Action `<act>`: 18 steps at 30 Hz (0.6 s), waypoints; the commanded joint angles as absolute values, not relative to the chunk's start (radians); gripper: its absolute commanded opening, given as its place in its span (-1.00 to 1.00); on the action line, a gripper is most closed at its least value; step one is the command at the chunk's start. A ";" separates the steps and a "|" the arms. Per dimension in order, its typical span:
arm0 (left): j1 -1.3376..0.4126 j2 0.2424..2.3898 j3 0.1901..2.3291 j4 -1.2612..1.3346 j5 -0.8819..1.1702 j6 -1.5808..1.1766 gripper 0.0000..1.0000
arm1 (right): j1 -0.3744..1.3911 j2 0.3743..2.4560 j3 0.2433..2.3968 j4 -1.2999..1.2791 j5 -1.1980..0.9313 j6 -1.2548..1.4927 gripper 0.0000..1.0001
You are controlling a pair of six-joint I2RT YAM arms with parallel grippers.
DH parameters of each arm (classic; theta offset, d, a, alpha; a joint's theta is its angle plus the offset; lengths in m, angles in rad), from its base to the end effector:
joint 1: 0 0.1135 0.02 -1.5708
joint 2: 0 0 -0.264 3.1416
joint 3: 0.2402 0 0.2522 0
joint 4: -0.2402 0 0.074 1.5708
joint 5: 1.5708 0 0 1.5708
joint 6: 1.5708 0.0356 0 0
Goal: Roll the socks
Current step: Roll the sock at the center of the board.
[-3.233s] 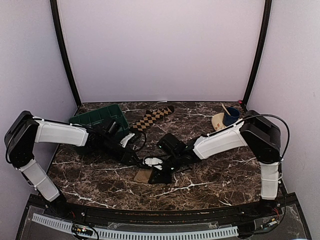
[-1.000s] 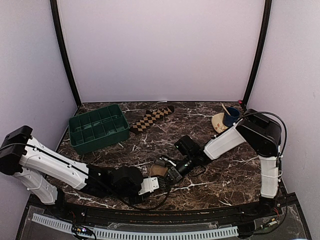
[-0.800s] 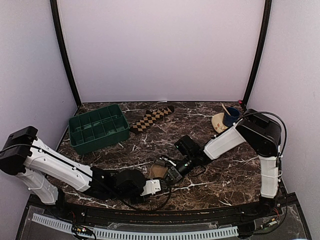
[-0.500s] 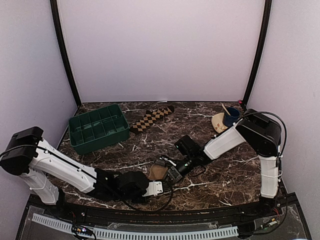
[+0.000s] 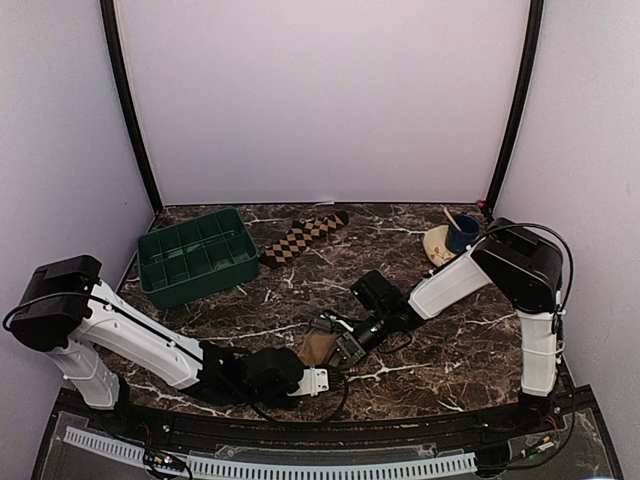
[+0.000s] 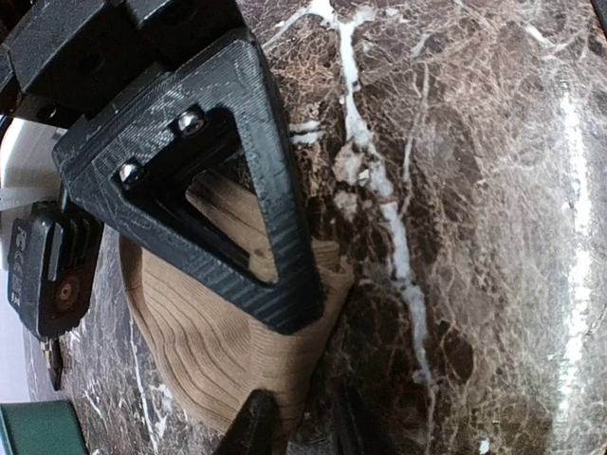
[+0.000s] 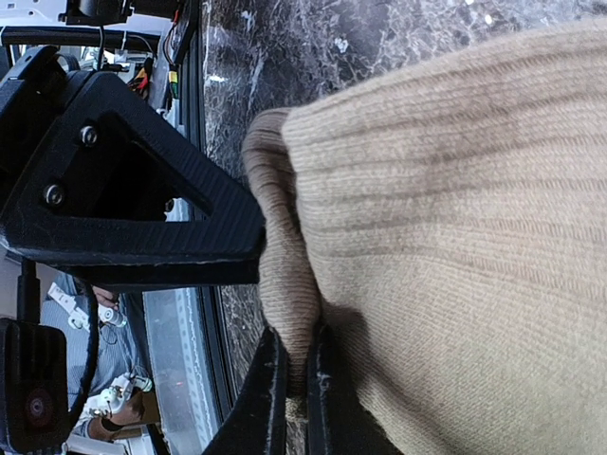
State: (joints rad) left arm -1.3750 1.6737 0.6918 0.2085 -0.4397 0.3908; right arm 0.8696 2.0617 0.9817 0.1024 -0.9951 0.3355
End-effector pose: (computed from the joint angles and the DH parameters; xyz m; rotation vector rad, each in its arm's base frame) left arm 0.0750 -0.3002 0.1315 1.6004 1.5888 -0.0047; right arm 0.2127 0.2982 0.0811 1.0870 -2.3607 -1.5913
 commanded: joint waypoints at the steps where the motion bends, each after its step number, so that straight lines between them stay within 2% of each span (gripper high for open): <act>1: -1.381 1.687 0.713 0.231 -0.484 0.417 -0.48 | 0.833 2.136 0.919 -0.007 -0.905 0.334 -1.00; 18: -1.380 1.716 0.709 0.287 -0.483 0.487 -0.40 | 0.829 2.137 0.890 0.014 -0.914 0.341 -1.00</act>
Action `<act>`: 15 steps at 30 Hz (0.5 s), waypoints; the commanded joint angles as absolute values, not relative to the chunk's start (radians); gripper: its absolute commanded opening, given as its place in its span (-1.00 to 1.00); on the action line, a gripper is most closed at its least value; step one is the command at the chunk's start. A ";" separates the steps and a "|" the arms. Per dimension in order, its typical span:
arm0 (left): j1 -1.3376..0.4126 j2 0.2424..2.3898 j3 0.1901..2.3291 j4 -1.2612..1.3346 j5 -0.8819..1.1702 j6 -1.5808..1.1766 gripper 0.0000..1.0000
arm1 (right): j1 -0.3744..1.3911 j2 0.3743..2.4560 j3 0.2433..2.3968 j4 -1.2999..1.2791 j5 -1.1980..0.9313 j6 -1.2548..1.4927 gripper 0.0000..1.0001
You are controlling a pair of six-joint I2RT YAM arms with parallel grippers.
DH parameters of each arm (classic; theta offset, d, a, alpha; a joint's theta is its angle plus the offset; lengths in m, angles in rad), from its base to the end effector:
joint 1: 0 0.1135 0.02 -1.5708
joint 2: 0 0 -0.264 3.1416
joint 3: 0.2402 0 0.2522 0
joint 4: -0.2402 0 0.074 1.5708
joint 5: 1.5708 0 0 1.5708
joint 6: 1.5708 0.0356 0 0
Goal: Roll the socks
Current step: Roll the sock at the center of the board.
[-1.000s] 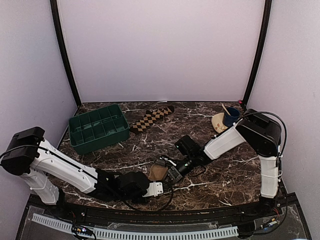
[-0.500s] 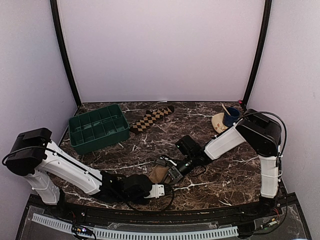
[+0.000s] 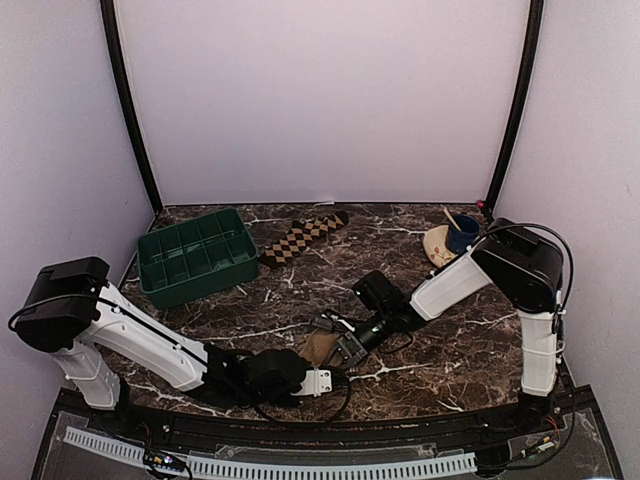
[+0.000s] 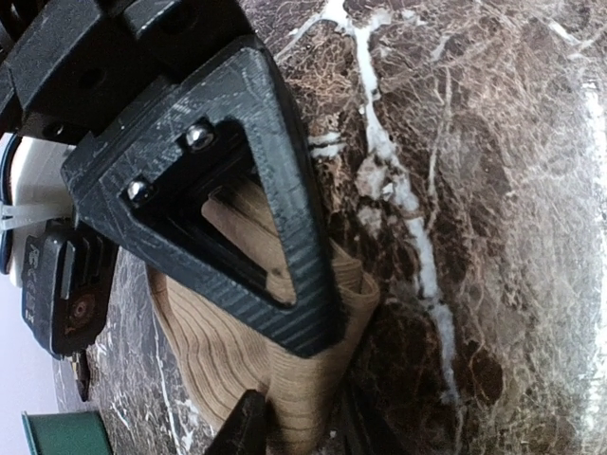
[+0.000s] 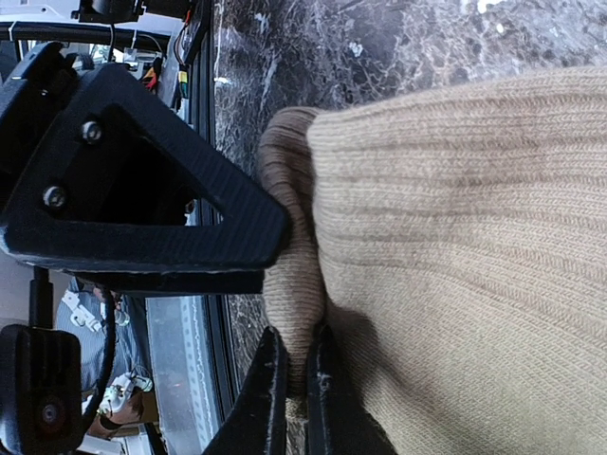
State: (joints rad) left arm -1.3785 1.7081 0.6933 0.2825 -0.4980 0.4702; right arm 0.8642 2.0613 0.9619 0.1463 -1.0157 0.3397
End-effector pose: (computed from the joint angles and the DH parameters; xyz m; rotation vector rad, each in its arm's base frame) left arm 0.0768 -0.3056 0.1282 1.5954 1.5142 0.0721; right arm 0.2125 0.2956 0.0798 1.0964 -2.3411 -1.6274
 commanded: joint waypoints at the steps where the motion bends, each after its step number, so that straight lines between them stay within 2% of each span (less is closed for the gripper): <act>1: -1.380 1.717 0.709 0.282 -0.475 0.482 -0.41 | 0.828 2.137 0.888 0.017 -0.915 0.342 -1.00; 8: -1.379 1.743 0.710 0.270 -0.450 0.470 -0.46 | 0.822 2.137 0.888 0.005 -0.925 0.335 -1.00; 13: -1.355 1.752 0.739 0.216 -0.396 0.464 -0.96 | 0.821 2.139 0.888 0.000 -0.926 0.333 -1.00; 15: -1.350 1.751 0.744 0.195 -0.370 0.461 -1.00 | 0.821 2.139 0.883 0.005 -0.925 0.336 -1.00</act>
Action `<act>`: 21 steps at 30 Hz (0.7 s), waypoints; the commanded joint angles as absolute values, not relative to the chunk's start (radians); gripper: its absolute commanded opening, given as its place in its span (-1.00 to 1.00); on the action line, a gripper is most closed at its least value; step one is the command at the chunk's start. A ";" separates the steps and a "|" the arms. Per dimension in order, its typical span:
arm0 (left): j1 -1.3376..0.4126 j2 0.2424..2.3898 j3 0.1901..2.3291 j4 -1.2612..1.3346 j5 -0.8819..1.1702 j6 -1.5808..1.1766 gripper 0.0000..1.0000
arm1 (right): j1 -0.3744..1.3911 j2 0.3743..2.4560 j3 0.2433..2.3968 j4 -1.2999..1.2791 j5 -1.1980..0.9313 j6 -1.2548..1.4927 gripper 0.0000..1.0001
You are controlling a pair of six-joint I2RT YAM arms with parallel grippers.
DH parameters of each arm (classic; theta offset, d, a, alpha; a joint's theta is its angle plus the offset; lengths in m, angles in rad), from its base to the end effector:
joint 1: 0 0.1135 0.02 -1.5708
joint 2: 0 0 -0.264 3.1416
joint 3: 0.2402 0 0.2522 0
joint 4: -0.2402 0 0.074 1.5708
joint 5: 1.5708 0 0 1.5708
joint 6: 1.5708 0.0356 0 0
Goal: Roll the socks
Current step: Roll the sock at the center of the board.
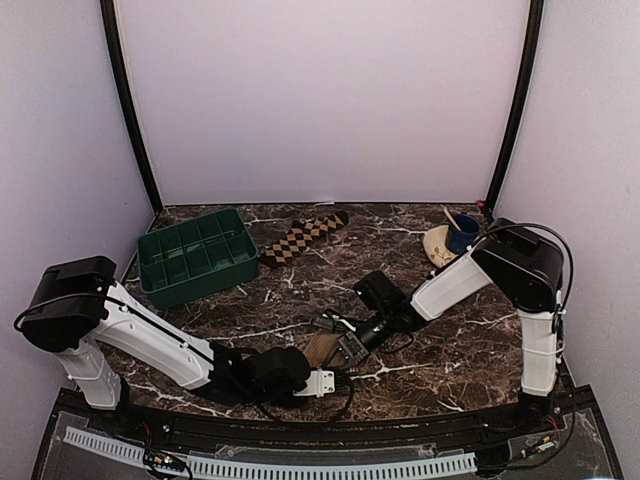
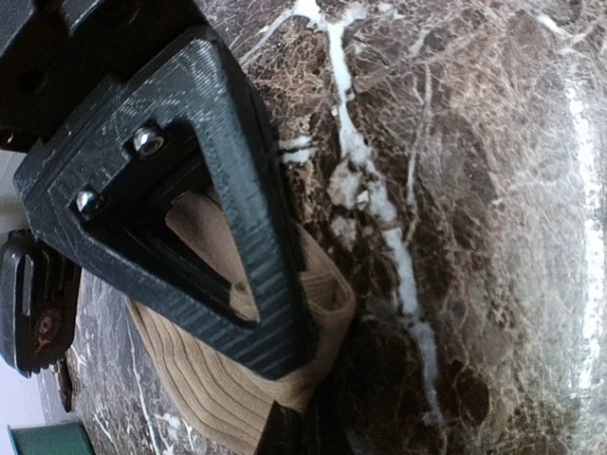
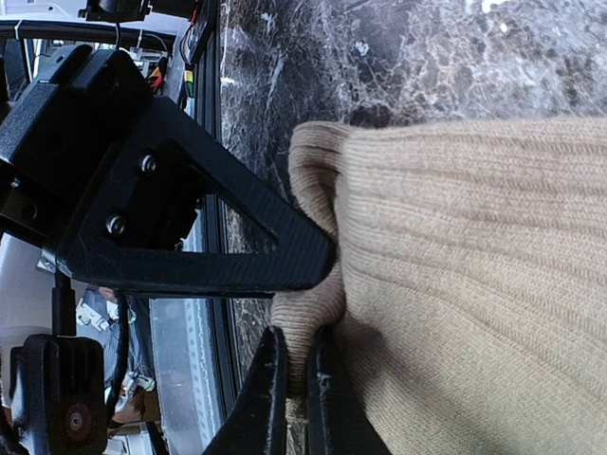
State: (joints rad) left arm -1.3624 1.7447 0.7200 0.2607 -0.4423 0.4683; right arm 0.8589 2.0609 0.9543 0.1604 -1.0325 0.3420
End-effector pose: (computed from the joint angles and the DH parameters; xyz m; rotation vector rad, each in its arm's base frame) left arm 0.0813 -0.3107 0.1219 1.6421 1.5331 0.0407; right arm 0.2130 0.2937 0.0794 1.0940 -2.3258 -1.6451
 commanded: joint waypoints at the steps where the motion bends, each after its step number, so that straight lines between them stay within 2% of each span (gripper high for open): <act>1: -1.346 1.750 0.749 0.183 -0.359 0.458 -1.00 | 0.821 2.139 0.880 0.008 -0.924 0.337 -1.00; 5: -1.337 1.751 0.778 0.128 -0.330 0.454 -1.00 | 0.821 2.134 0.873 0.002 -0.916 0.333 -0.94; 10: -1.314 1.748 0.844 0.021 -0.257 0.452 -1.00 | 0.821 2.114 0.884 -0.075 -0.853 0.285 -0.74; 15: -1.289 1.752 0.906 -0.087 -0.168 0.452 -1.00 | 0.820 2.044 0.821 -0.023 -0.807 0.314 -0.49; 21: -1.261 1.776 0.981 -0.208 -0.081 0.471 -1.00 | 0.813 1.964 0.757 0.033 -0.786 0.358 -0.43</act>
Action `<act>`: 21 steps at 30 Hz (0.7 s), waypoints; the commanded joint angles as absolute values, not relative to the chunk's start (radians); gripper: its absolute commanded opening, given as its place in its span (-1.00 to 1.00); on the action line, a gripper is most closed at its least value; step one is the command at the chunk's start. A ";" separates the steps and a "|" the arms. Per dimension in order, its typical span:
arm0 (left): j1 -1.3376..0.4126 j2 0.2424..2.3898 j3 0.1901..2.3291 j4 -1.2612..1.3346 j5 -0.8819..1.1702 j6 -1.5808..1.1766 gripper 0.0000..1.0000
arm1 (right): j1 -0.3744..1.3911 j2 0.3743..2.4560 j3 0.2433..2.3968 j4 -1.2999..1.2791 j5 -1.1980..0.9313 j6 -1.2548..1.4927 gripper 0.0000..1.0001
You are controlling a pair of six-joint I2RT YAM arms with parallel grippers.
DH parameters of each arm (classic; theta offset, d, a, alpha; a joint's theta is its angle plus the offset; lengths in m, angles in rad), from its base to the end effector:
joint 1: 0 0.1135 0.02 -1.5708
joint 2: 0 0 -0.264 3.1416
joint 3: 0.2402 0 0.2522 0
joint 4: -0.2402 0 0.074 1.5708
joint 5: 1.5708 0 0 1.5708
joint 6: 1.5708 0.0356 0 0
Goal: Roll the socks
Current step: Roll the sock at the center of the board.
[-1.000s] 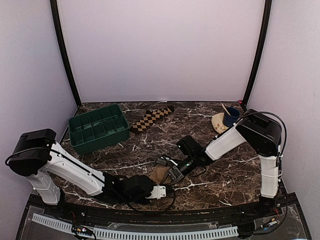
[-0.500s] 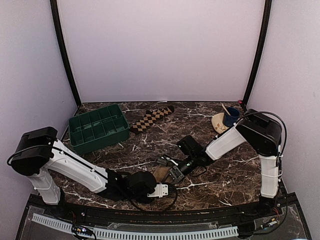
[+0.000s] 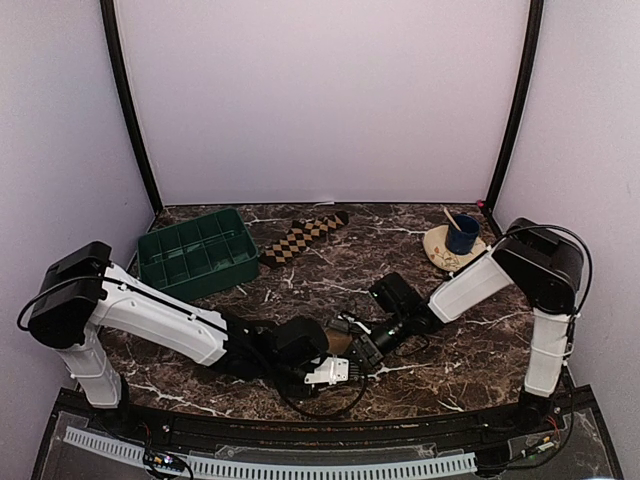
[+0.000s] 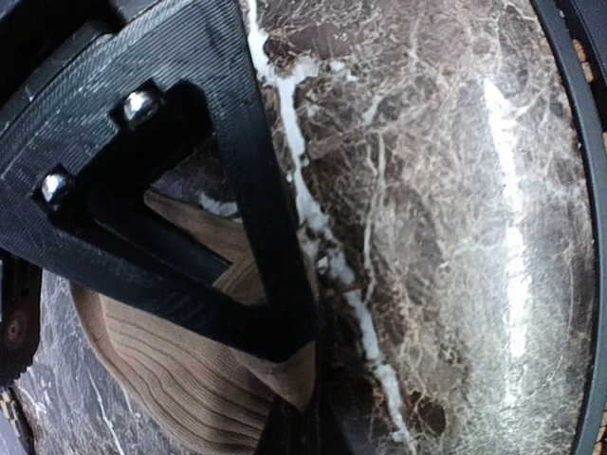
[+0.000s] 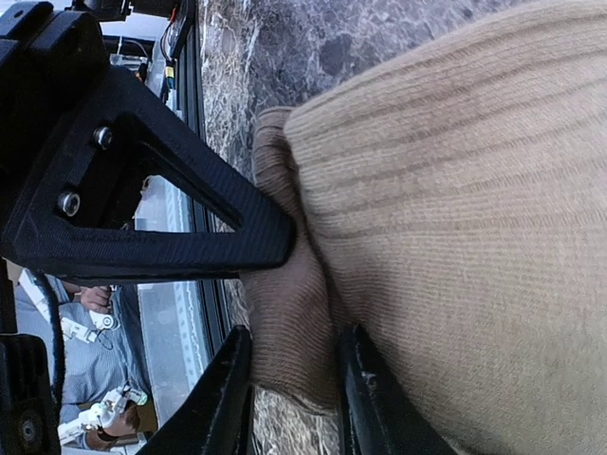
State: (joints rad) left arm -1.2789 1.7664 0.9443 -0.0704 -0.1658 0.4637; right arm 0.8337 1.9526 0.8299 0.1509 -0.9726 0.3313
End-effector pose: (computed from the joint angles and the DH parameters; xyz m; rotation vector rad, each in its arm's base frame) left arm 0.1065 -0.3340 0.1489 1.8297 1.6334 -0.1558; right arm 0.2011 0.2653 0.0860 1.0605 -2.4201 -1.5942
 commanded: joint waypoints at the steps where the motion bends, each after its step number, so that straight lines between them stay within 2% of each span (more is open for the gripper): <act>1: -1.254 1.784 0.998 -0.232 -0.064 0.475 -1.00 | 0.810 1.953 0.750 0.038 -0.784 0.363 -0.42; 21: -1.184 1.967 1.276 -0.518 0.220 0.467 -1.00 | 0.781 1.707 0.489 0.272 -0.591 0.548 -0.28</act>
State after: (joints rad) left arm -1.1927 1.9289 1.2442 -0.4232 0.1215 0.4778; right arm 0.7956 1.7245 0.5541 0.3294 -0.7876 0.4942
